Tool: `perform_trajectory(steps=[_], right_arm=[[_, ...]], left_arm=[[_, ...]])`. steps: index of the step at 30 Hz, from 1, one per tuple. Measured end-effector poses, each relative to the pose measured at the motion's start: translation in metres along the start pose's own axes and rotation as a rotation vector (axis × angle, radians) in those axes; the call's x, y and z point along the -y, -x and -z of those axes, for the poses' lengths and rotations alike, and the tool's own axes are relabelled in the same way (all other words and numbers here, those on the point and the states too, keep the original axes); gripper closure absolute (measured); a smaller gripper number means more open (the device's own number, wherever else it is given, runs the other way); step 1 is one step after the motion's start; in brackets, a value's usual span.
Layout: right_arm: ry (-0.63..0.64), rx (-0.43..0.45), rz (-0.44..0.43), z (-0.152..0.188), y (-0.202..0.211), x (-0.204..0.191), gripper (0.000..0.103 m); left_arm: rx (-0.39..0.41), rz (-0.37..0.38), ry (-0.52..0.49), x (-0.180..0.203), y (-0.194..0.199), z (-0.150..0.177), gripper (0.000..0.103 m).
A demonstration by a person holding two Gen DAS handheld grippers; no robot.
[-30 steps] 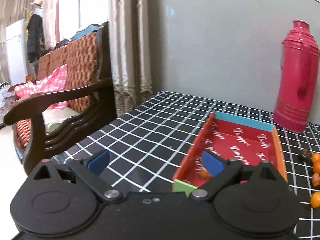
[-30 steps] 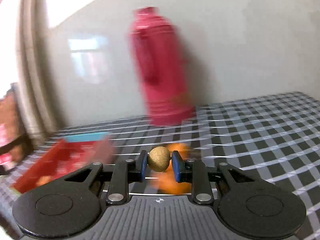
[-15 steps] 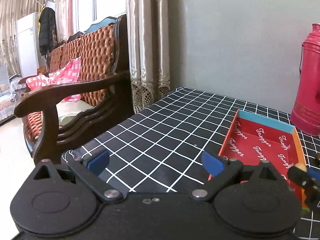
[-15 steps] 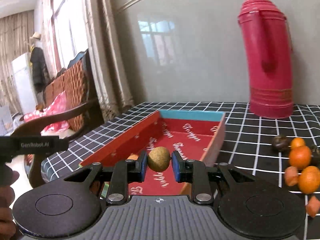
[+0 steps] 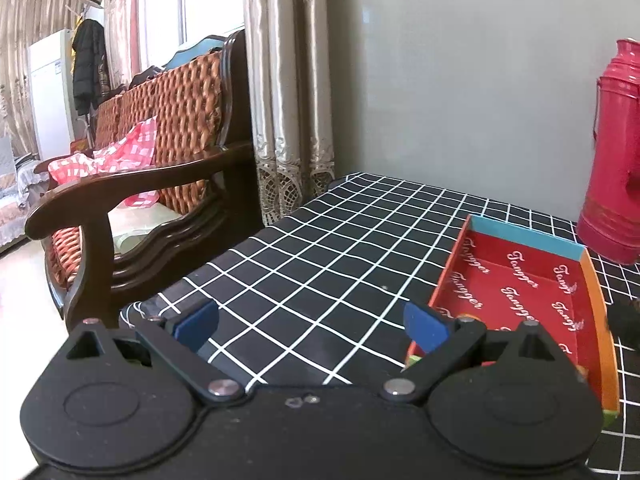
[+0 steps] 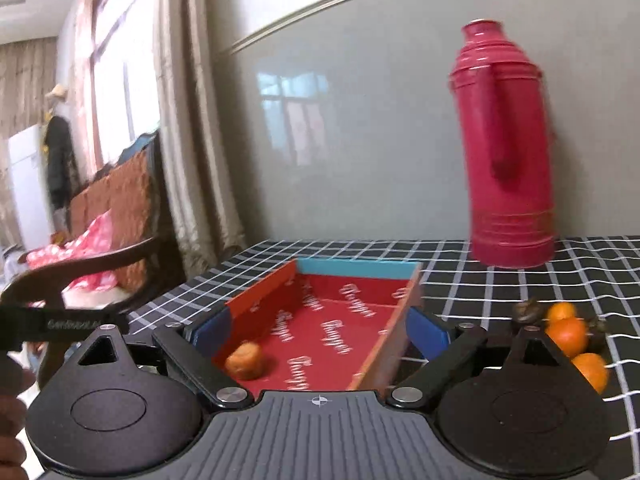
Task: Organize fruits
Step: 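Move the left tool from the box toward the orange pile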
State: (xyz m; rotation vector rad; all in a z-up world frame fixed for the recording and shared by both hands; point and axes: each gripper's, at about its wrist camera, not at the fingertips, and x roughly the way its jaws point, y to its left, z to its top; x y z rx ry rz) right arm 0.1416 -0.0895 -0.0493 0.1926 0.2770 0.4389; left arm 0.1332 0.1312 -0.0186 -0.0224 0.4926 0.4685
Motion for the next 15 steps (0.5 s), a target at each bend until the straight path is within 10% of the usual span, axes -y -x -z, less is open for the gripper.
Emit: perform_trajectory(steps=[15], right_arm=[[-0.101,-0.028,0.424,-0.005,0.033,0.069,0.000]], left_arm=[[0.113,0.169,-0.141,0.066,0.037,0.016,0.009]])
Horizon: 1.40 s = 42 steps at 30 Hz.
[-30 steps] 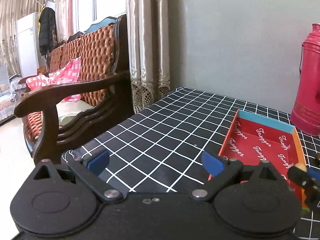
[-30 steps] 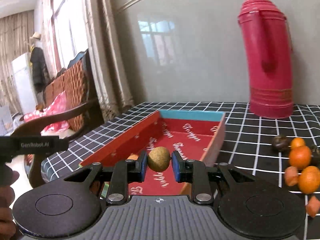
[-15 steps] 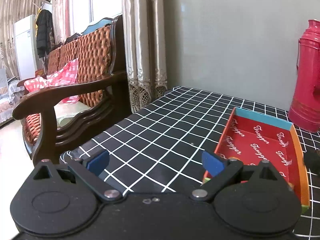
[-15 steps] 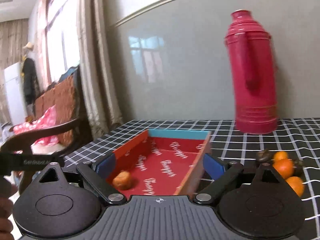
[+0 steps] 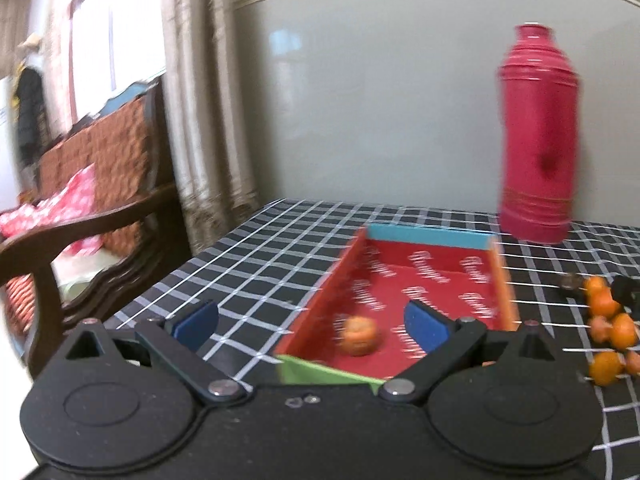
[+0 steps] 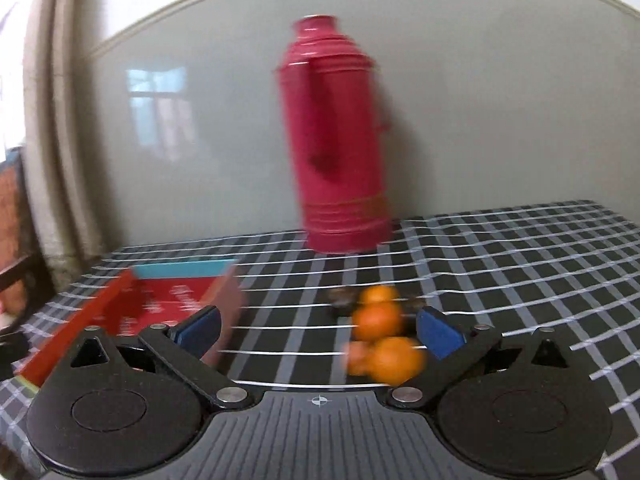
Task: Organize fruits
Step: 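Move the left tool from the box toward the orange pile, then grasp an orange with the left tool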
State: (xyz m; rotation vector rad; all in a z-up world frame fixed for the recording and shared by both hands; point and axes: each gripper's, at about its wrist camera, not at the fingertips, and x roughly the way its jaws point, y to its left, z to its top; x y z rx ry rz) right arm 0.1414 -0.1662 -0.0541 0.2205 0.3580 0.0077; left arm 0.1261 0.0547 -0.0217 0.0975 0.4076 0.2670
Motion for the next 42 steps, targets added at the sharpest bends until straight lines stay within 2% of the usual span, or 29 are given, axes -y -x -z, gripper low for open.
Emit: perform_trajectory(steps=[9,15,26,30,42], right_arm=[[-0.081,0.014,0.280,-0.005,0.023,0.070,0.000],[-0.106,0.027,0.400,-0.003,0.040,0.102,0.000],[-0.140,0.045,0.423,-0.003,0.058,0.129,0.000],[-0.155,0.044,0.421,-0.004,0.060,0.135,0.000],[-0.185,0.042,0.431,-0.004,0.067,0.148,0.000]], left_arm=[[0.086,0.174,-0.127,0.060,0.026,0.014,0.008],[0.110,0.274,-0.220,0.100,0.037,0.029,0.007],[0.067,0.371,-0.315,0.139,0.033,0.051,0.012],[0.022,0.407,-0.311,0.149,0.025,0.052,0.019],[-0.057,0.448,-0.280,0.177,-0.001,0.053,0.023]])
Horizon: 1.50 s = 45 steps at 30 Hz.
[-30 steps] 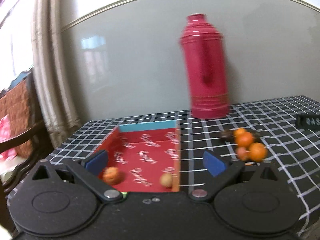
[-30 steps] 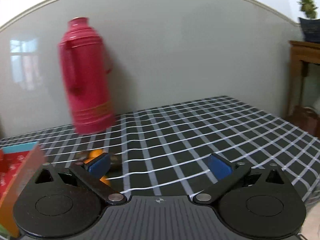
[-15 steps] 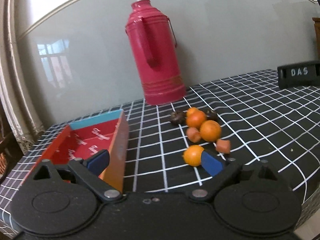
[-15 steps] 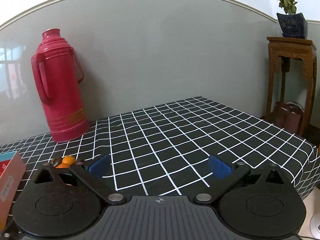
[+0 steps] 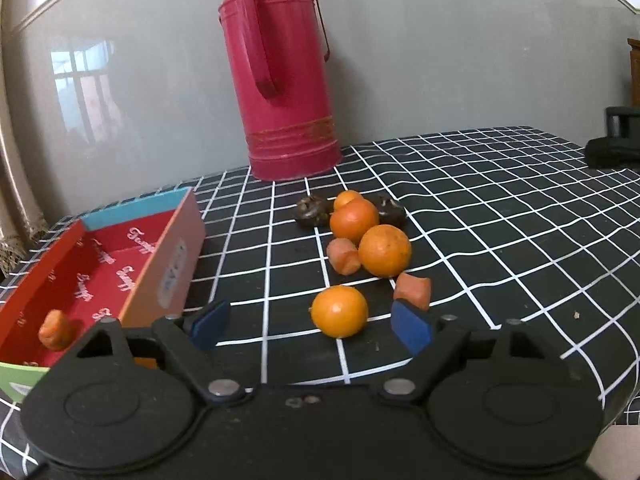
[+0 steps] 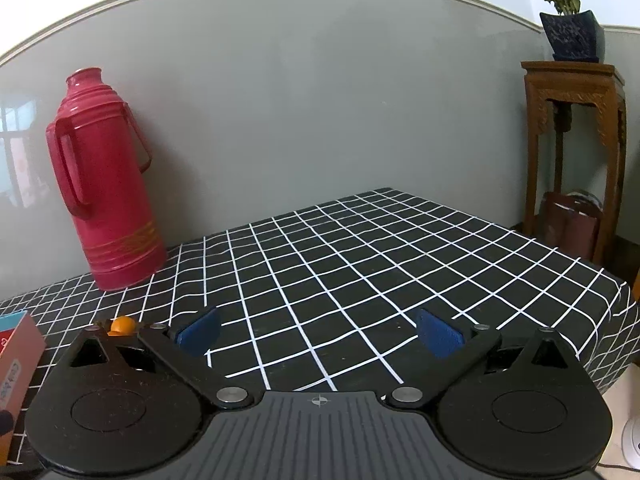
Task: Organize fruits
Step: 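Grasp an orange with the left tool, then carry the orange into the red box and open the left tool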
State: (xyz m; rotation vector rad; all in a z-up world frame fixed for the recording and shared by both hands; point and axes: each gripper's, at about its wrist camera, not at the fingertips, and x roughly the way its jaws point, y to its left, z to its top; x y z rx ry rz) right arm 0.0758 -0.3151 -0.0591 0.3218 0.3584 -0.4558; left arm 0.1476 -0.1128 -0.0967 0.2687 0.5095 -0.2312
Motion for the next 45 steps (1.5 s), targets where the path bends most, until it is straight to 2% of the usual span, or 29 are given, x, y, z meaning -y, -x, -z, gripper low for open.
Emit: perform_trajectory(steps=[3,5,7,11,15,25,29,34,36,40,45], right_arm=[[-0.011,-0.001,0.002,0.000,0.000,0.004,0.000],[-0.017,-0.006,0.001,-0.001,0.000,0.006,0.000],[-0.022,-0.012,0.000,-0.001,0.000,0.008,0.000],[-0.032,-0.011,0.000,-0.003,0.001,0.011,0.000],[-0.058,-0.022,-0.005,-0.004,0.000,0.015,0.000],[-0.066,-0.025,-0.018,-0.004,0.000,0.013,0.000],[-0.067,-0.028,-0.018,-0.004,-0.001,0.013,0.000],[-0.060,-0.032,-0.028,-0.004,-0.002,0.007,0.000],[-0.054,-0.034,-0.035,-0.004,-0.002,0.003,0.000],[-0.036,-0.042,-0.057,-0.001,-0.003,-0.009,0.000],[0.001,-0.054,-0.090,0.003,-0.004,-0.030,0.000]], left_arm=[[-0.015,0.011,0.015,0.001,-0.006,-0.001,0.026],[-0.024,0.024,0.016,0.002,-0.009,0.000,0.036],[-0.036,0.035,0.015,0.004,-0.013,0.000,0.056],[-0.029,0.038,0.007,0.007,-0.015,0.002,0.063],[-0.017,0.038,-0.001,0.012,-0.013,0.003,0.079],[0.030,-0.012,-0.023,0.013,-0.004,0.003,0.079],[0.105,-0.098,-0.022,0.006,0.012,-0.002,0.079],[0.150,-0.215,0.044,-0.026,0.028,-0.011,0.079],[0.139,-0.259,0.086,-0.042,0.030,-0.013,0.079],[0.068,-0.329,0.181,-0.078,0.025,-0.014,0.079],[-0.028,-0.372,0.249,-0.113,0.015,-0.011,0.079]])
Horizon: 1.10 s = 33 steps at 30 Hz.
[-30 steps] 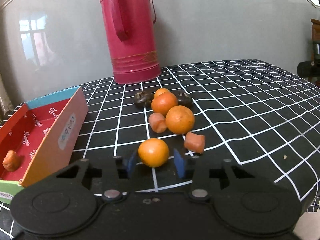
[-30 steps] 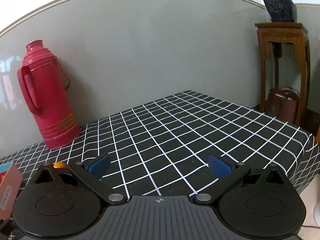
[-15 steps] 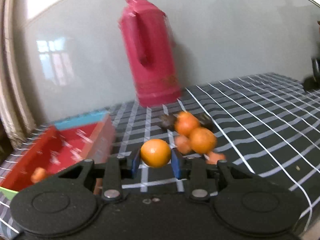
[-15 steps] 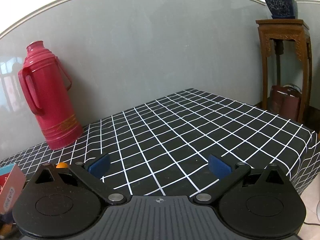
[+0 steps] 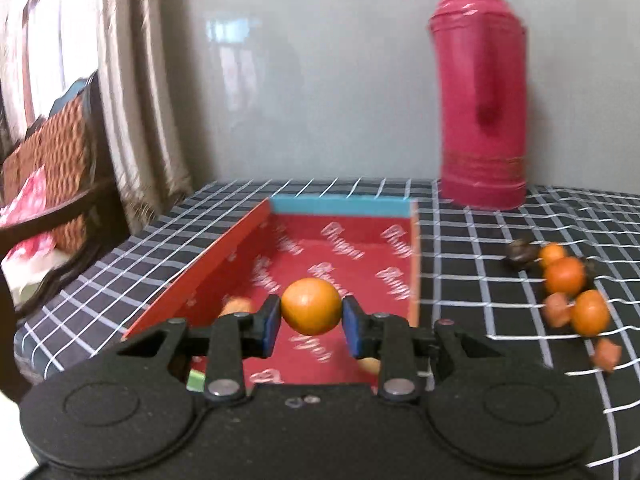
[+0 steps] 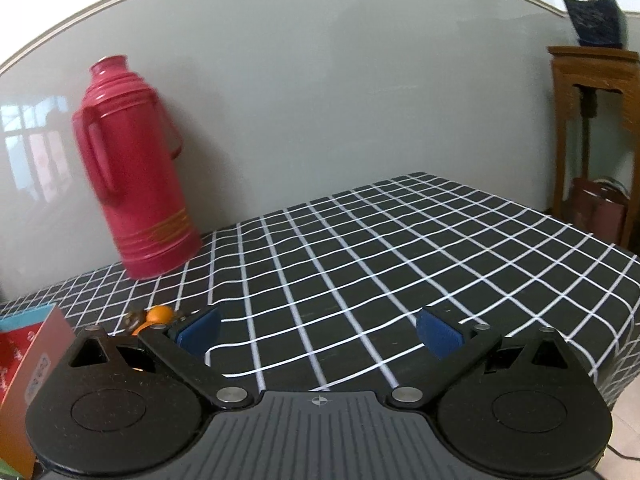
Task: Organize fruits
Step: 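Carry the orange into the red box and open the left tool, then grasp a carrot chunk with the right tool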
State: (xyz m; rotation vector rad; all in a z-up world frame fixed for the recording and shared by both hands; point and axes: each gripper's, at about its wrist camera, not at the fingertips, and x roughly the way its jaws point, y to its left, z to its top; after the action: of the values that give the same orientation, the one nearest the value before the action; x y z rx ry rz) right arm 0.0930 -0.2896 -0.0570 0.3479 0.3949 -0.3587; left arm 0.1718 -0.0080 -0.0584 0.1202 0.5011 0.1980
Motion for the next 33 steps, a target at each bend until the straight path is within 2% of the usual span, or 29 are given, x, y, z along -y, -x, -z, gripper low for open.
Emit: perform_trajectory(steps=[9,14,15,18,20,22,28,33], right_arm=[[0.056,-0.025,-0.042,0.006,-0.008,-0.027,0.000],[0.077,-0.040,-0.055,0.009,-0.011,-0.033,0.000],[0.079,-0.042,-0.056,0.010,-0.011,-0.034,0.000],[0.080,-0.049,-0.063,0.011,-0.013,-0.034,0.000],[0.085,-0.055,-0.069,0.012,-0.013,-0.035,0.000],[0.097,-0.064,-0.084,0.014,-0.014,-0.038,0.000],[0.190,-0.095,-0.149,0.025,-0.017,-0.058,0.000],[0.284,-0.110,-0.198,0.036,-0.019,-0.080,0.000]], left_arm=[[-0.103,-0.014,0.055,-0.029,-0.008,0.001,0.078],[-0.113,-0.015,0.077,-0.037,-0.007,-0.001,0.067],[-0.116,-0.012,0.080,-0.038,-0.005,-0.001,0.061],[-0.098,-0.013,0.103,-0.045,0.001,-0.003,0.030],[-0.062,-0.021,0.102,-0.048,0.009,-0.006,0.028],[-0.034,-0.028,0.096,-0.050,0.015,-0.009,0.017],[0.026,-0.088,0.077,-0.060,0.023,-0.012,0.015],[0.012,-0.107,0.114,-0.081,0.020,-0.014,0.015]])
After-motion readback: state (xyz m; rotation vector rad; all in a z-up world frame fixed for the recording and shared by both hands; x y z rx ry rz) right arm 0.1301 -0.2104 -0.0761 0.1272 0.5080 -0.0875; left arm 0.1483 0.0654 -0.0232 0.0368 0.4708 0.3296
